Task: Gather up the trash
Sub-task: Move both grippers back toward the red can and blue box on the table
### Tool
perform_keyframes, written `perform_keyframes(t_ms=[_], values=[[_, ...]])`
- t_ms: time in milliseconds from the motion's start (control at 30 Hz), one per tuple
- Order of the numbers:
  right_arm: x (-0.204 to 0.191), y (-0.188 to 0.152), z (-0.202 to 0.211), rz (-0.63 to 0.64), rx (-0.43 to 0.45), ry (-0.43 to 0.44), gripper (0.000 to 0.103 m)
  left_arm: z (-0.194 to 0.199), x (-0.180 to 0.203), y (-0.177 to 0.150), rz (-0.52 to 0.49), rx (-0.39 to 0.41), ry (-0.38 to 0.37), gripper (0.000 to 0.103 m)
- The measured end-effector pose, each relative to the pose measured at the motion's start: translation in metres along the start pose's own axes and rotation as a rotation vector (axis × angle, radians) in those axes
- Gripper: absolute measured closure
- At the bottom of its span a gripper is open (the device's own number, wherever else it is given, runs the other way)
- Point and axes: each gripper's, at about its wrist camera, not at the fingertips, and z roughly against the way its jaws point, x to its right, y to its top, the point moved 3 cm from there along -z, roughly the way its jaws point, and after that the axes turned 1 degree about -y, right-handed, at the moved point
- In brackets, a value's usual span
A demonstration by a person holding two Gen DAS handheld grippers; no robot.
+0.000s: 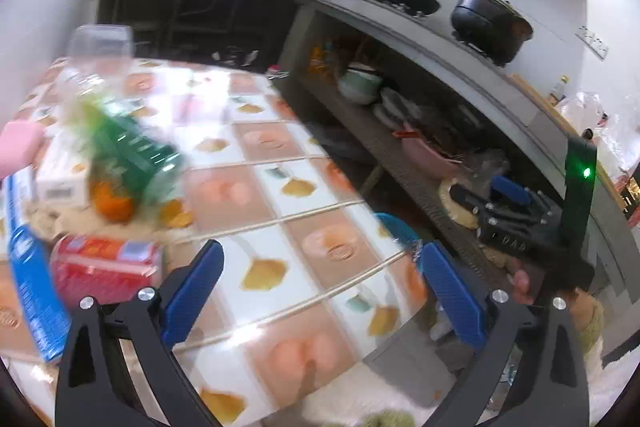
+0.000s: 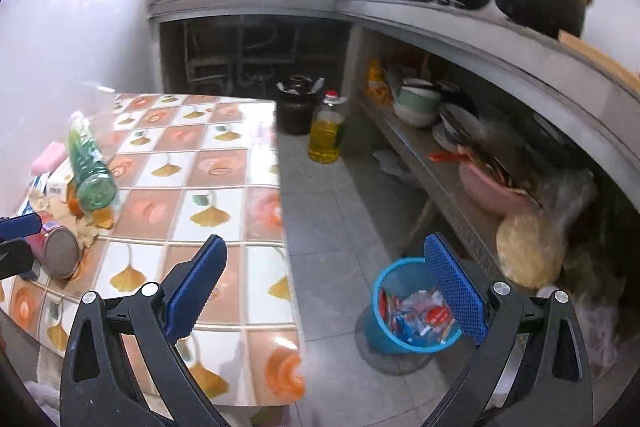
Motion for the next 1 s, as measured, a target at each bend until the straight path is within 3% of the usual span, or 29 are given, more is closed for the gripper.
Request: perform_keyframes(t_ms=[333, 567, 633, 800, 933, 1000], values=[[-0.059, 0.019, -0.007, -0.025, -0.020, 0.350, 0.008, 0.058, -0.046, -0.029, 0.020, 0.106, 0.106, 0.006], [-0.120, 0.026, -0.029, -0.092, -0.175, 0.686, 0.008, 0.063, -0.076, -0.038, 0.095, 0.100, 0.101, 0.006], [-0.138, 0.028, -0.037, -0.095, -0.206, 0.757, 0.014, 0.059, -0.084, -0.043, 0.116, 0.087, 0.115, 0.006], [-0.182, 0.030, -0.056, -0.069, -0.312, 0.870, 0.044, 0.061, -0.096, -0.050, 0.105, 0.086, 0.173, 0.006], [-0.215, 0.034, -0.060, 0.015, -0.341, 0.912, 0.045, 0.071, -0.108, -0.045, 0.089, 0.116, 0.252, 0.008], [-0.227, 0.035, -0.059, 0.082, -0.344, 0.927, 0.043, 0.071, -0.120, -0.043, 0.102, 0.095, 0.308, 0.013]])
